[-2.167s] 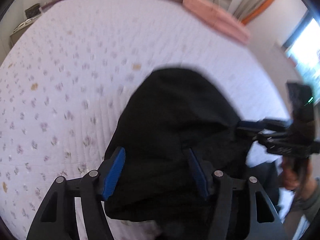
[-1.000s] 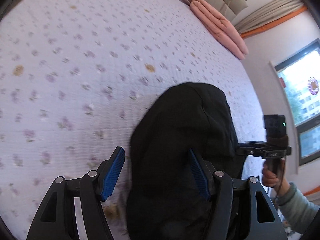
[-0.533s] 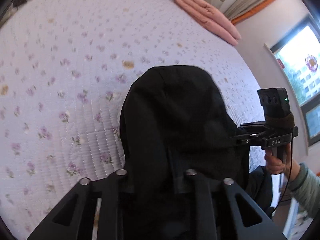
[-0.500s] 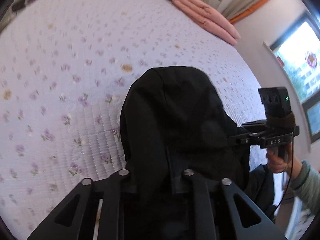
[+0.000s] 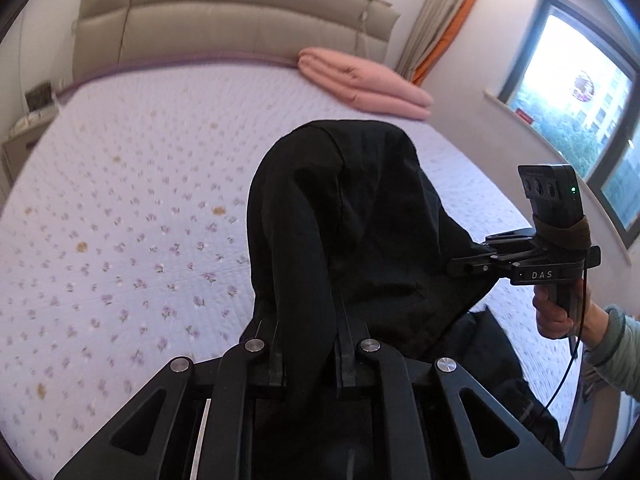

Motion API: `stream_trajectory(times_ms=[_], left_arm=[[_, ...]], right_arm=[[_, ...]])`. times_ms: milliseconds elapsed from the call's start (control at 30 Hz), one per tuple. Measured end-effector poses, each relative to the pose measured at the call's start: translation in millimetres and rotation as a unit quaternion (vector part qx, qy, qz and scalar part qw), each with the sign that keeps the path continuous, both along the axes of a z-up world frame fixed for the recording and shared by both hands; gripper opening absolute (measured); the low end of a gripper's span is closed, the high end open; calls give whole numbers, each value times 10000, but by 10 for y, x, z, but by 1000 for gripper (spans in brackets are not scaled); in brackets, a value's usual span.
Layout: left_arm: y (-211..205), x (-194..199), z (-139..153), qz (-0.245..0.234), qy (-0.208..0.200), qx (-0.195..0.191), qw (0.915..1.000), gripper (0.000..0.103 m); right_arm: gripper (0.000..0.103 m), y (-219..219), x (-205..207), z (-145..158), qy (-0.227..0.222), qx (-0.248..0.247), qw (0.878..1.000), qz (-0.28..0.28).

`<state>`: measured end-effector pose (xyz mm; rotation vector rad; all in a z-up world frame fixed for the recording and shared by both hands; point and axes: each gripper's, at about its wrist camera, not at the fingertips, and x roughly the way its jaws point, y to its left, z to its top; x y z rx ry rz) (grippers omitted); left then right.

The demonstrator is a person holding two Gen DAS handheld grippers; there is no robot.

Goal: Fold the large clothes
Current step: 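Lift the hood with both tools and carry it toward the jacket hem, then lay the hood and shoulders over the jacket body and open both tools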

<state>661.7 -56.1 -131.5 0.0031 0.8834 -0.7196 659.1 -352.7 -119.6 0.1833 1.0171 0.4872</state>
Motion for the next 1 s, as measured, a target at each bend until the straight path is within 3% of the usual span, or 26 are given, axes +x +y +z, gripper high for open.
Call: stream_trajectory(times_ms=[133, 267, 400, 500, 600, 700, 767, 867, 1000], left_arm=[[88, -735, 355, -118, -486, 115, 9987, 14], [117, -1529, 532, -258, -905, 333, 9950, 14], [88, -2209, 422, -310, -1111, 698, 9909, 15], [58, -2622, 94, -309, -1131, 1202, 9858, 20], [76, -2768, -377, -149, -949, 1687, 9810, 24], [193, -2756, -920, 206, -854, 2478, 9648, 25], [342, -2721, -1037, 339, -500, 2479, 9669, 25], [617, -2688, -814, 653, -357, 2226, 9721, 25], [772, -2543, -179, 915, -521, 1792, 9782, 27]], right_arm=[[15, 51, -626, 364, -402, -164, 9990, -64], [13, 210, -1365, 602, -698, -474, 9964, -117], [13, 321, -1938, 609, -883, -984, 9911, -184], [13, 367, -2256, 440, -912, -1385, 9858, -251], [13, 302, -2443, 61, -534, -1565, 9851, -464], [13, 230, -2618, -260, -141, -1716, 9823, -743], [14, 106, -2695, -422, 165, -1546, 9837, -904], [17, -65, -2763, -289, 248, -1111, 9879, -1053], [22, -88, -2662, 294, -193, -535, 9918, -1147]])
